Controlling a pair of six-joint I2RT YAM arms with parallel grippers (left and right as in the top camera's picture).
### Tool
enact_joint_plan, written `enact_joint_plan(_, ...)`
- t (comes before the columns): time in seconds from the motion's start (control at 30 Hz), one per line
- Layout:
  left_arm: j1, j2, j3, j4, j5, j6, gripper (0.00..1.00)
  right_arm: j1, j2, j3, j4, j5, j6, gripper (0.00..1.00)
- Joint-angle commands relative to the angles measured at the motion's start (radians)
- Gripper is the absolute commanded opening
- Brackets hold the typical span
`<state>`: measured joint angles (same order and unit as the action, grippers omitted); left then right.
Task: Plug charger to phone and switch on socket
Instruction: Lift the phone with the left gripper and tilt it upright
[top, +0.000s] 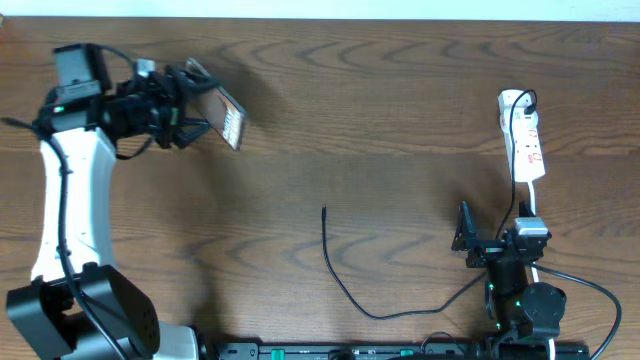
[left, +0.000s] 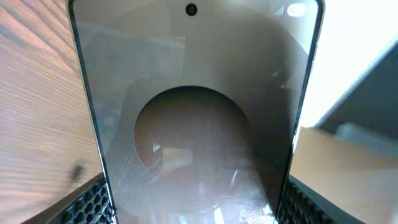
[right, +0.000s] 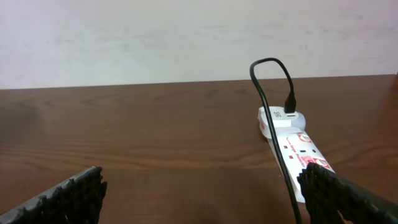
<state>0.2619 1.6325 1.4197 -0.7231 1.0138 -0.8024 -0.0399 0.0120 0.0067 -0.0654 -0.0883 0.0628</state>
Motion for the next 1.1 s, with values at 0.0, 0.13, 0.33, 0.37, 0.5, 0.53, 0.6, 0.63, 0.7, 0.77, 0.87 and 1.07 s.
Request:
enact_joint_plan(0.0,0.053,-0.035,0.02,0.024,0.188,-0.267,0.07,0.007,-0.006,-0.001,-0.005,0.008,-0.012,0.99)
enact_joint_plan(0.13,0.094,-0.035,0.02,0.026,0.235,-0.401,0.07,0.007,-0.006,-0.001,-0.005,0.008,-0.012,0.99)
enact_joint_plan(0.33,0.127,-0.035,0.02,0.026,0.29,-0.513,0.07,0.007,-0.006,-0.001,-0.005,0.008,-0.012,0.99)
enact_joint_plan(0.37,0.13,-0.035,0.02,0.026,0.296,-0.518,0.07,0.007,-0.006,-0.001,-0.005,0.008,-0.012,0.99)
enact_joint_plan(0.5,0.13,-0.035,0.02,0.026,0.297,-0.52,0.07,0.007,-0.006,-0.001,-0.005,0.007,-0.012,0.99)
enact_joint_plan(0.53,0.13,-0.035,0.02,0.026,0.297,-0.52,0.07,0.007,-0.006,-0.001,-0.005,0.008,-0.012,0.99)
enact_joint_plan(0.6,0.131,-0.035,0.02,0.026,0.296,-0.519,0.07,0.007,-0.006,-0.001,-0.005,0.008,-0.012,0.99)
enact_joint_plan(0.63,0.13,-0.035,0.02,0.026,0.296,-0.519,0.08,0.007,-0.006,-0.001,-0.005,0.007,-0.012,0.99)
enact_joint_plan(0.7,0.13,-0.035,0.02,0.026,0.296,-0.519,0.08,0.007,-0.006,-0.001,-0.005,0.008,-0.012,0.99)
enact_joint_plan(0.77,0.13,-0.035,0.02,0.026,0.296,-0.519,0.07,0.007,-0.006,-0.001,-0.005,0.008,-0.012,0.99)
enact_joint_plan(0.87,0.13,-0.035,0.02,0.026,0.296,-0.519,0.08,0.007,-0.006,-0.001,-0.005,0.007,-0.012,0.99)
enact_joint_plan(1.07,0.13,-0.035,0.02,0.026,0.296,-0.516,0.07,0.007,-0.006,-0.001,-0.005,0.008,-0.012,0.99)
